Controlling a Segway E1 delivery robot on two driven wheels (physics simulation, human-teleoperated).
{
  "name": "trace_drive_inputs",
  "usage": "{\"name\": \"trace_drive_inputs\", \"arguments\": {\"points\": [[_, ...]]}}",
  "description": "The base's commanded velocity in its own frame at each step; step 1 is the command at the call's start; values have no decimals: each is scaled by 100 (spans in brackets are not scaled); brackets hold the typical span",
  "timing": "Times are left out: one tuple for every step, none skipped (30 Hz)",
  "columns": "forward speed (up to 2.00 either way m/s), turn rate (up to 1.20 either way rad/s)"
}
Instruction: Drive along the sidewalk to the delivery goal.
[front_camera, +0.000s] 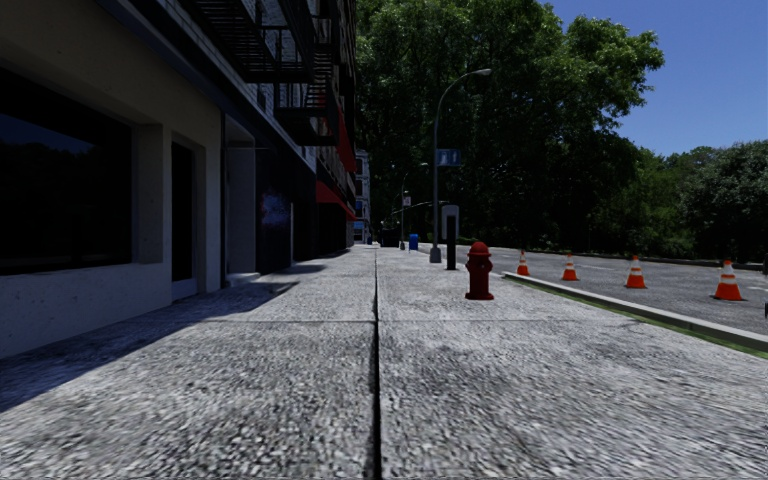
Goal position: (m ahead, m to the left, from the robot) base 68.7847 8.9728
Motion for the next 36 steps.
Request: {"name": "trace_drive_inputs", "arguments": {"points": [[200,0],[200,0],[200,0],[200,0],[200,0],[200,0],[200,0],[200,0],[200,0],[200,0],[200,0],[200,0],[200,0],[200,0],[200,0],[200,0],[200,0],[200,0],[200,0],[200,0],[200,0],[200,0],[200,0],[200,0],[200,0],[200,0],[200,0],[200,0],[200,0],[200,0],[200,0],[200,0],[200,0],[200,0],[200,0],[200,0]]}}
